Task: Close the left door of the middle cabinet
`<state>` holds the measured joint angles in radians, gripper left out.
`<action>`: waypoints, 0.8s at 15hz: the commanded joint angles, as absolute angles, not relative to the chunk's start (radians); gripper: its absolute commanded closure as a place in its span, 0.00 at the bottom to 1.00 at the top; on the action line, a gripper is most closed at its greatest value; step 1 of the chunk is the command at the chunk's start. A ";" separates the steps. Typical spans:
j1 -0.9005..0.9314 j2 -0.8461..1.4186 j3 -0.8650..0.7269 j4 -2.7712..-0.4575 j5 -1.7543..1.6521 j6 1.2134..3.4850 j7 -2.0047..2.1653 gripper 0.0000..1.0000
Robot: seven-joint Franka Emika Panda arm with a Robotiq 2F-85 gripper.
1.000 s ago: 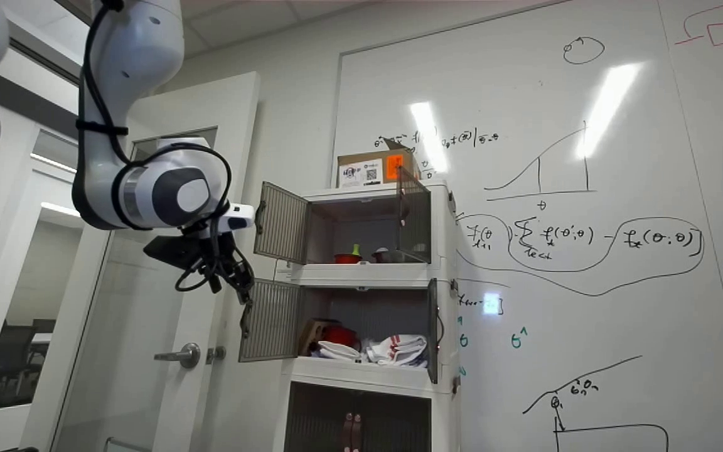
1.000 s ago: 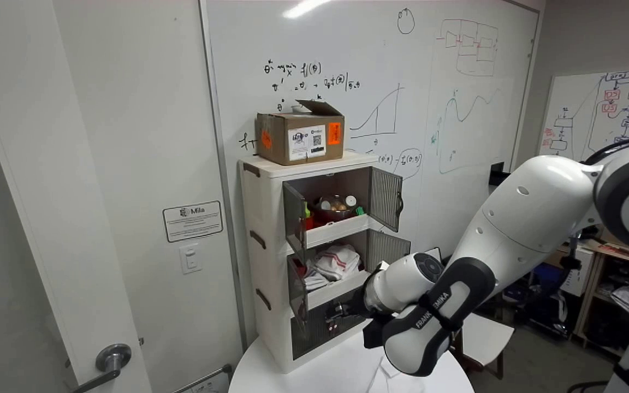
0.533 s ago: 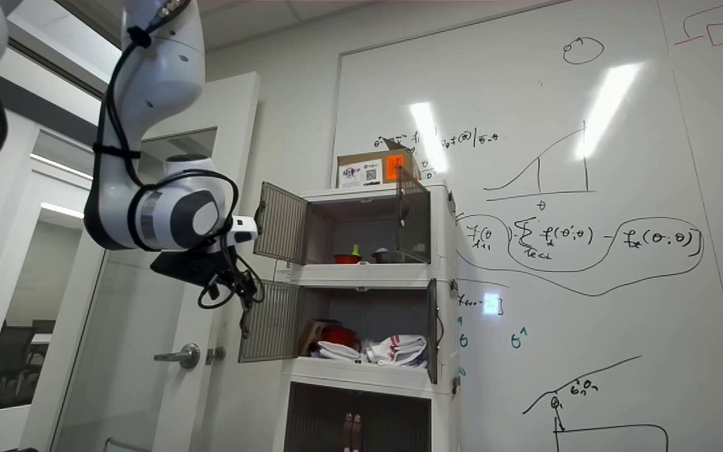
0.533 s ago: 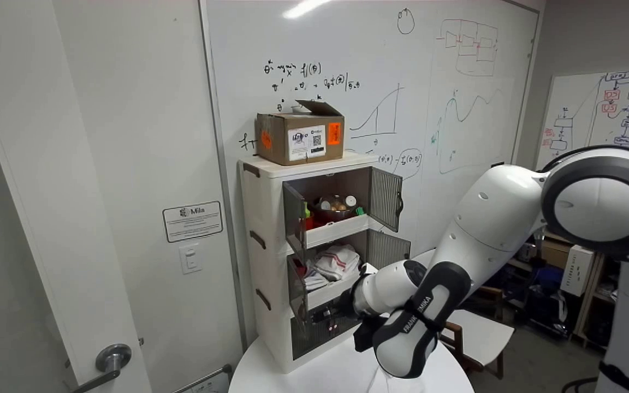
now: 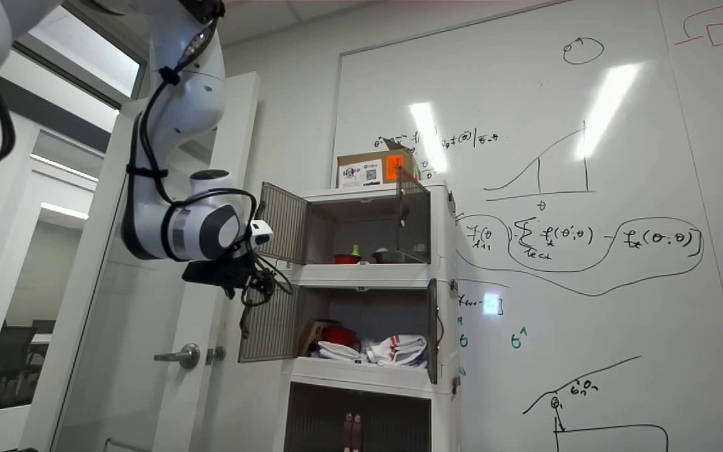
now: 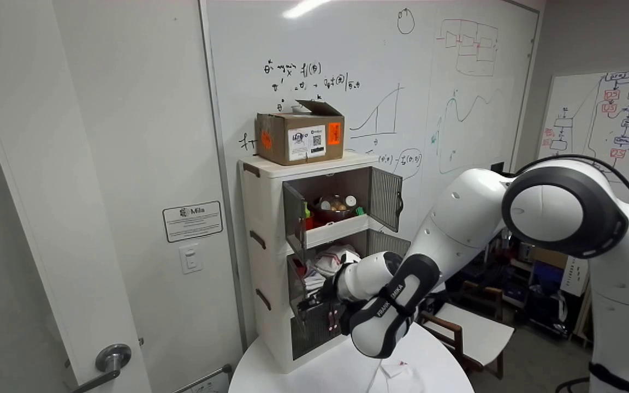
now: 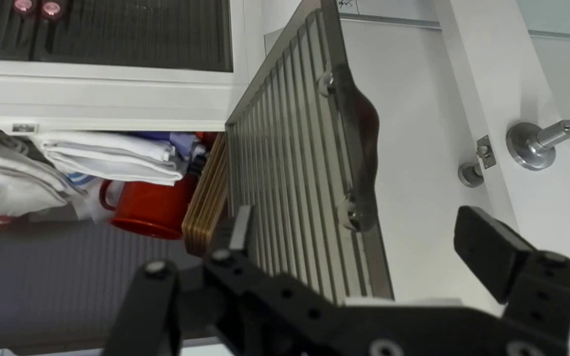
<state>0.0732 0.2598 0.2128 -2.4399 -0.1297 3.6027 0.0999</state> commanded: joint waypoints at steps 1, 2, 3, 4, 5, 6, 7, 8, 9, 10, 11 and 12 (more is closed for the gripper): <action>0.123 0.342 0.175 -2.349 -0.096 3.643 0.002 0.00; 0.132 0.355 0.171 -2.333 -0.093 3.643 -0.013 0.00; 0.143 0.368 0.166 -2.320 -0.090 3.645 -0.025 0.00; 0.154 0.382 0.164 -2.307 -0.088 3.649 -0.033 0.00; 0.162 0.393 0.164 -2.297 -0.088 3.652 -0.039 0.00; 0.173 0.405 0.162 -2.288 -0.085 3.657 -0.047 0.00; 0.182 0.414 0.160 -2.280 -0.084 3.661 -0.052 0.00; 0.190 0.422 0.156 -2.274 -0.082 3.670 -0.059 0.00; 0.200 0.427 0.148 -2.269 -0.076 3.682 -0.072 0.00; 0.217 0.430 0.127 -2.267 -0.062 3.707 -0.099 0.00; 0.228 0.429 0.112 -2.268 -0.049 3.727 -0.119 0.00; 0.245 0.424 0.084 -2.275 -0.020 3.755 -0.153 0.00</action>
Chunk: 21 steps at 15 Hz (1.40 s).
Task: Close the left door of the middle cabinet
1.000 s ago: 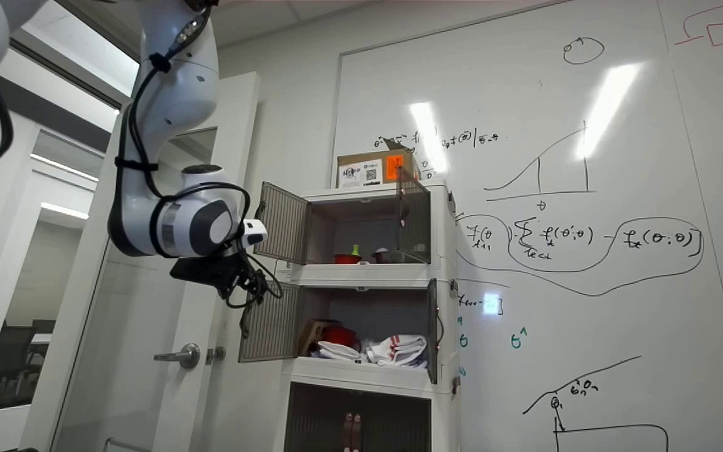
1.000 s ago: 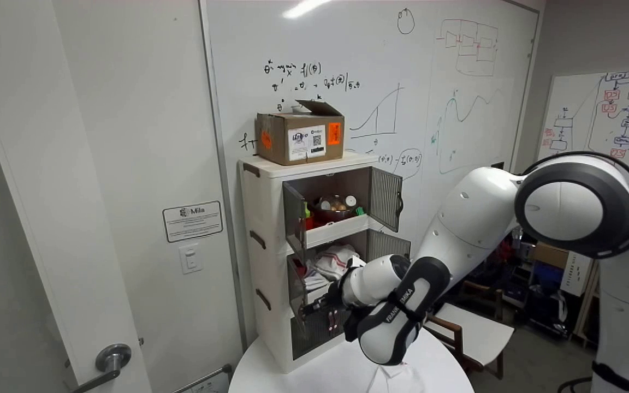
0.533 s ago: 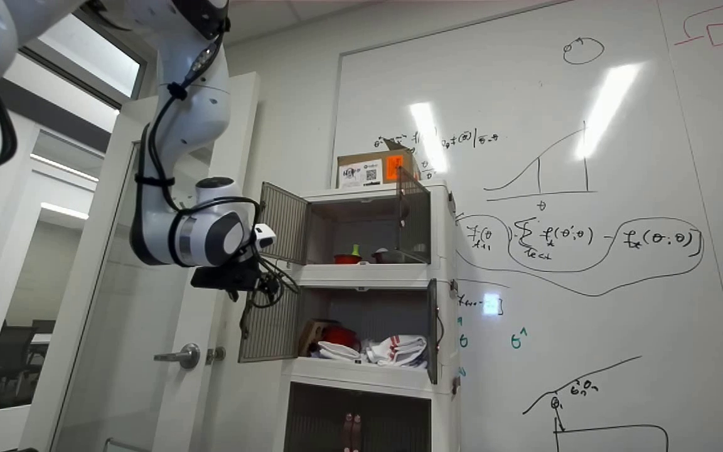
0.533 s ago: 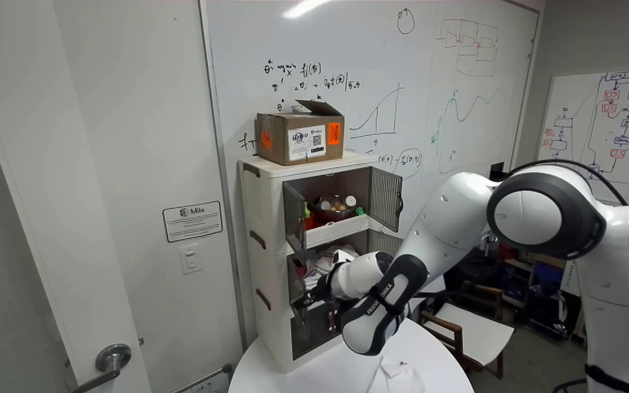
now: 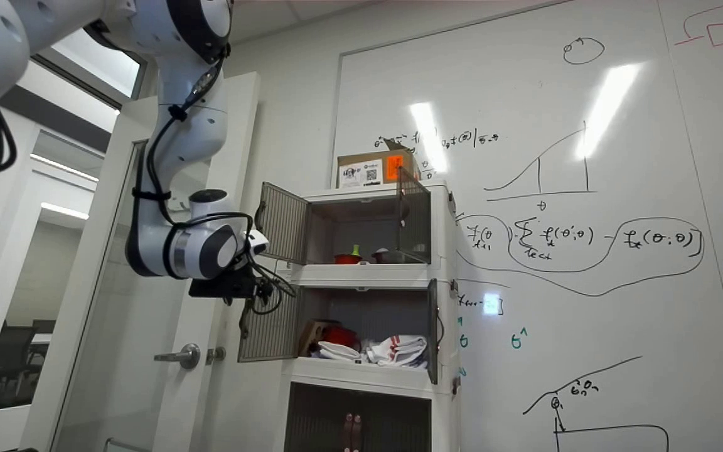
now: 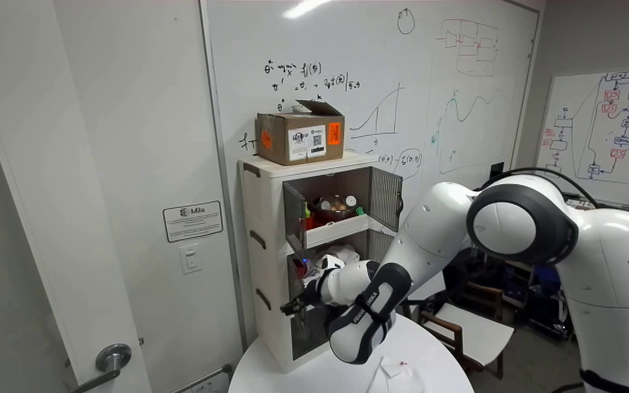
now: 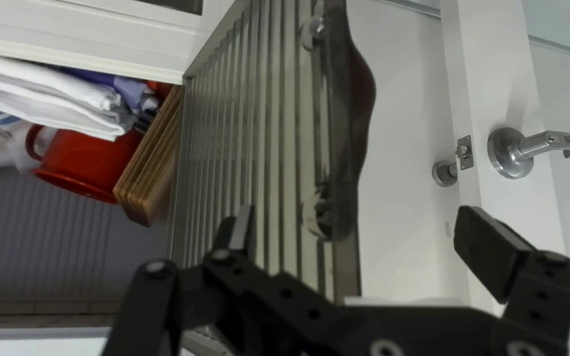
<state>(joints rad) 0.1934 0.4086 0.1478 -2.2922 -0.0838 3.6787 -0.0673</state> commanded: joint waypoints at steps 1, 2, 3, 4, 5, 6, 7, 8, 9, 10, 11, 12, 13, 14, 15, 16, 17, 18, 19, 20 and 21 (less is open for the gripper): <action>0.262 0.420 0.062 -2.285 0.013 3.779 -0.182 0.00; 0.281 0.408 0.035 -2.303 0.060 3.804 -0.217 0.00; 0.309 0.388 -0.002 -2.330 0.136 3.818 -0.265 0.00; 0.327 0.373 -0.033 -2.354 0.206 3.814 -0.307 0.00; 0.313 0.356 -0.060 -2.383 0.232 3.829 -0.331 0.00; 0.308 0.345 -0.091 -2.395 0.264 3.848 -0.368 0.00; 0.294 0.332 -0.120 -2.402 0.291 3.857 -0.389 0.00; 0.296 0.323 -0.152 -2.407 0.335 3.871 -0.421 0.00; 0.304 0.317 -0.185 -2.406 0.389 3.880 -0.458 0.00; 0.319 0.316 -0.218 -2.399 0.454 3.890 -0.503 0.00; 0.333 0.325 -0.244 -2.387 0.524 3.908 -0.546 0.00; 0.351 0.335 -0.265 -2.373 0.607 3.926 -0.597 0.00; 0.371 0.348 -0.280 -2.357 0.692 3.951 -0.645 0.00; 0.390 0.365 -0.294 -2.344 0.770 3.983 -0.682 0.00; 0.413 0.381 -0.303 -2.329 0.851 4.017 -0.715 0.00; 0.430 0.385 -0.294 -2.317 0.930 4.031 -0.749 0.00; 0.444 0.382 -0.275 -2.307 0.991 4.040 -0.774 0.00; 0.458 0.364 -0.256 -2.311 1.041 3.996 -0.792 0.00; 0.472 0.355 -0.243 -2.309 1.080 3.972 -0.801 0.00; 0.483 0.343 -0.226 -2.309 1.107 3.945 -0.799 0.00; 0.494 0.330 -0.211 -2.308 1.139 3.908 -0.804 0.00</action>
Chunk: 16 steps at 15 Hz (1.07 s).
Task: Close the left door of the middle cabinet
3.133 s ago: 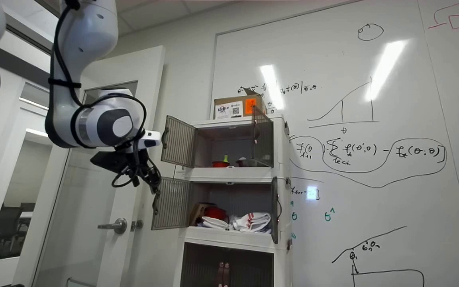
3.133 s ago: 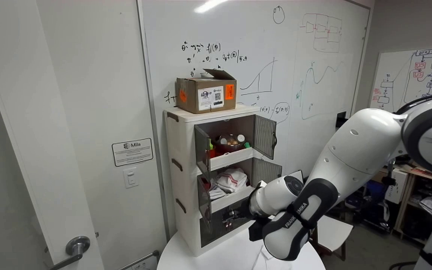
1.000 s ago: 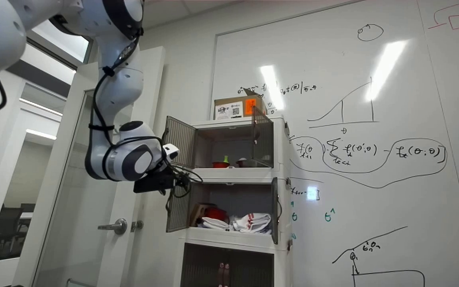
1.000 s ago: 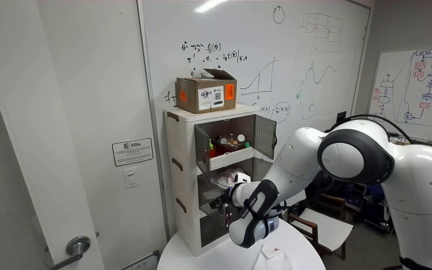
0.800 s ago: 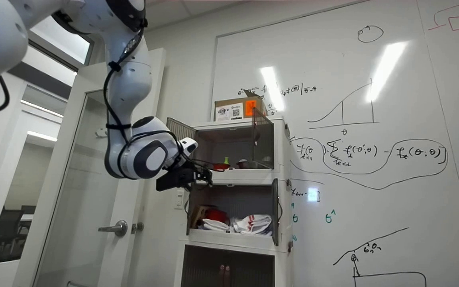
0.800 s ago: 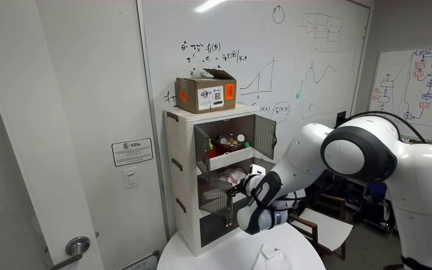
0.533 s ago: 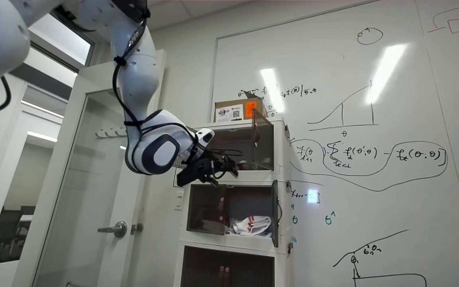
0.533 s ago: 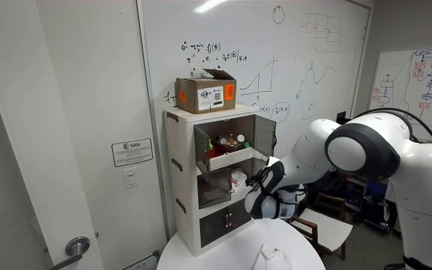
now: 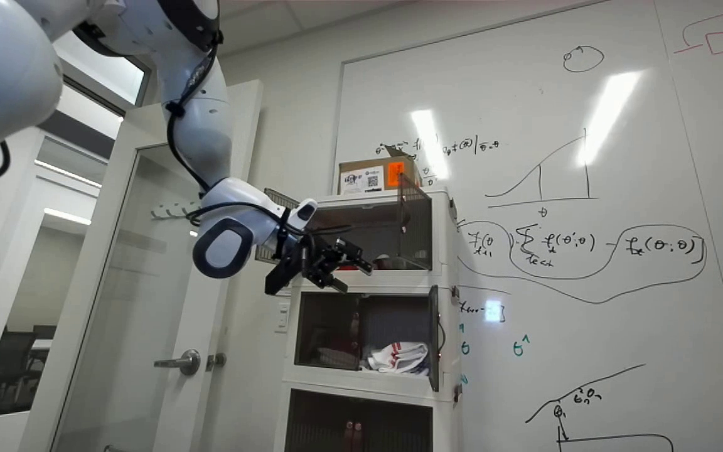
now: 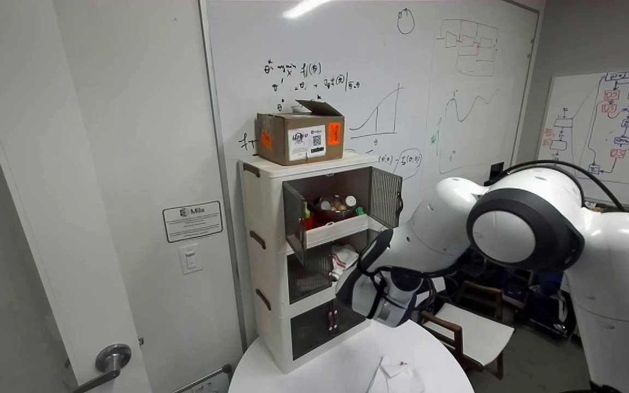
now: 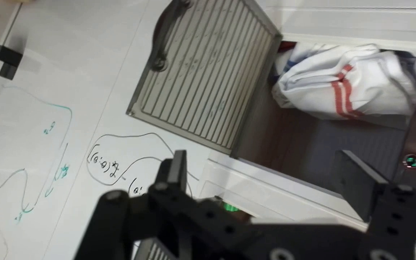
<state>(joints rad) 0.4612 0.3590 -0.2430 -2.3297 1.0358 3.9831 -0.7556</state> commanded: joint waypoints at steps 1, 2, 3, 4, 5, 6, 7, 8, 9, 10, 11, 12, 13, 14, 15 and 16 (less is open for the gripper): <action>0.501 0.301 -0.191 -2.319 1.167 3.833 -0.804 0.00; 0.508 0.288 -0.181 -2.320 1.192 3.786 -0.812 0.00; 0.514 0.270 -0.172 -2.323 1.222 3.728 -0.826 0.00; 0.518 0.251 -0.167 -2.327 1.250 3.670 -0.843 0.00; 0.520 0.224 -0.165 -2.337 1.274 3.610 -0.871 0.00; 0.522 0.202 -0.169 -2.344 1.308 3.548 -0.912 0.00; 0.523 0.179 -0.180 -2.356 1.349 3.485 -0.974 0.00; 0.524 0.162 -0.195 -2.370 1.401 3.428 -1.050 0.00; 0.525 0.158 -0.217 -2.389 1.453 3.385 -1.129 0.00; 0.520 0.144 -0.231 -2.415 1.485 3.344 -1.195 0.00; 0.517 0.138 -0.245 -2.446 1.495 3.305 -1.232 0.00; 0.518 0.128 -0.258 -2.482 1.478 3.269 -1.244 0.00; 0.369 0.104 -0.122 -2.556 1.265 3.257 -1.077 0.00; 0.344 0.104 -0.116 -2.570 1.211 3.211 -1.068 0.00; 0.303 0.103 -0.096 -2.588 1.125 3.160 -1.021 0.00; 0.264 0.094 -0.079 -2.599 1.043 3.098 -0.965 0.00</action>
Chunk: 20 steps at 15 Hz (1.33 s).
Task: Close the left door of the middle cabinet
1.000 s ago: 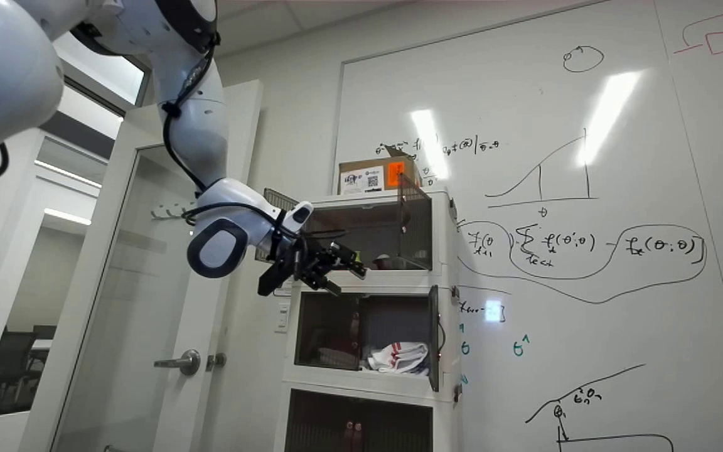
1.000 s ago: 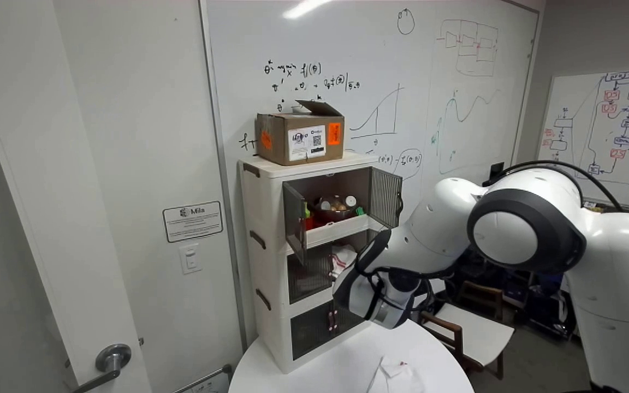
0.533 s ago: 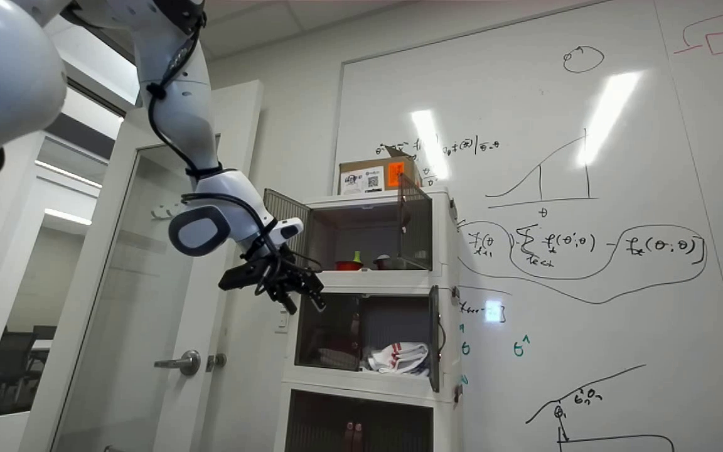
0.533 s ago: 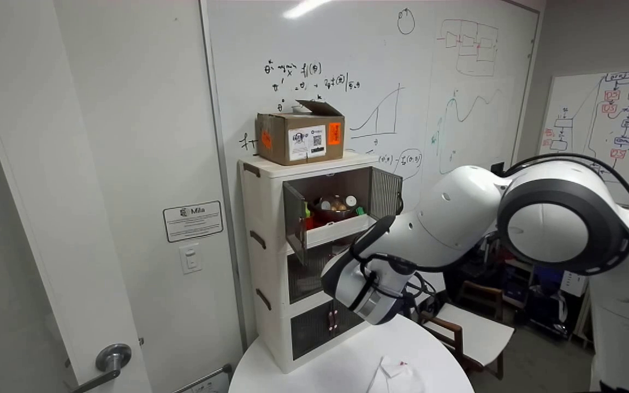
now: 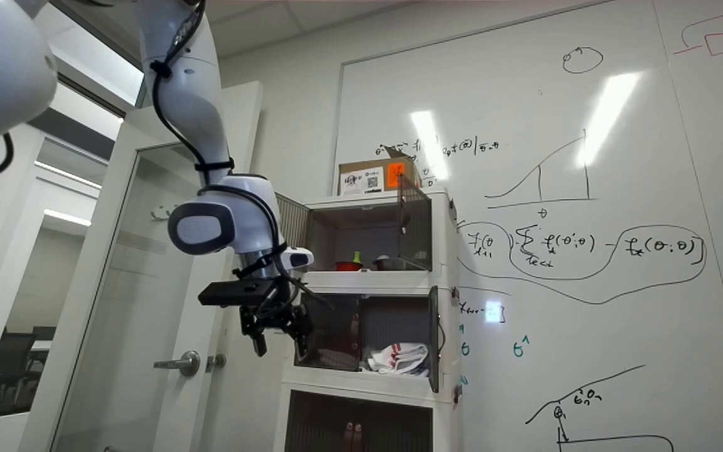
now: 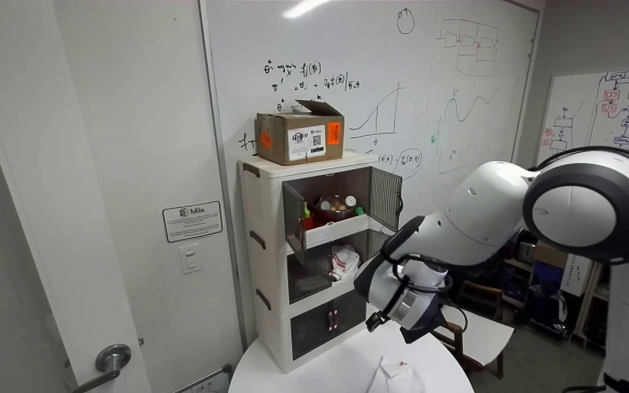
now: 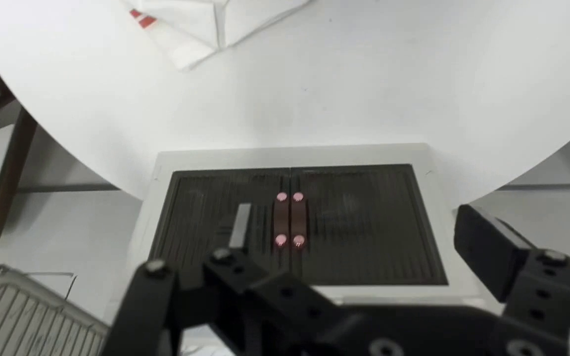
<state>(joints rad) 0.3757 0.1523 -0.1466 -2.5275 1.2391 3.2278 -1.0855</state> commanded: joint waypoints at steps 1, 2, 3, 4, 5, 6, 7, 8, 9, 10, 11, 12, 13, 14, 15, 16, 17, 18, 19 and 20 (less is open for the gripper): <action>0.372 0.081 -0.210 -2.608 0.970 3.015 -0.907 0.00; 0.362 0.068 -0.224 -2.607 0.877 2.939 -0.830 0.00; 0.368 0.051 -0.254 -2.595 0.794 2.856 -0.750 0.00; 0.358 0.024 -0.267 -2.576 0.713 2.767 -0.658 0.00; 0.353 -0.007 -0.279 -2.551 0.660 2.690 -0.580 0.00; 0.344 -0.041 -0.277 -2.525 0.615 2.622 -0.500 0.00; 0.218 -0.074 -0.153 -2.499 0.588 2.575 -0.434 0.00; 0.208 -0.100 -0.139 -2.469 0.582 2.536 -0.386 0.00; 0.190 -0.128 -0.113 -2.443 0.569 2.526 -0.334 0.00; 0.173 -0.155 -0.089 -2.415 0.539 2.519 -0.286 0.00; 0.157 -0.180 -0.067 -2.386 0.486 2.514 -0.233 0.00; 0.142 -0.205 -0.046 -2.357 0.424 2.513 -0.180 0.00; 0.126 -0.227 -0.028 -2.322 0.353 2.497 -0.128 0.00; 0.110 -0.251 -0.009 -2.288 0.286 2.481 -0.080 0.00; 0.095 -0.272 0.009 -2.252 0.221 2.463 -0.033 0.00; 0.081 -0.291 0.026 -2.214 0.165 2.440 0.011 0.00; 0.070 -0.307 0.039 -2.167 0.120 2.397 0.041 0.00; 0.061 -0.321 0.049 -2.114 0.083 2.338 0.065 0.00; 0.055 -0.325 0.055 -2.069 0.052 2.285 0.072 0.00; 0.077 -0.318 0.037 -2.151 0.113 2.380 0.030 0.00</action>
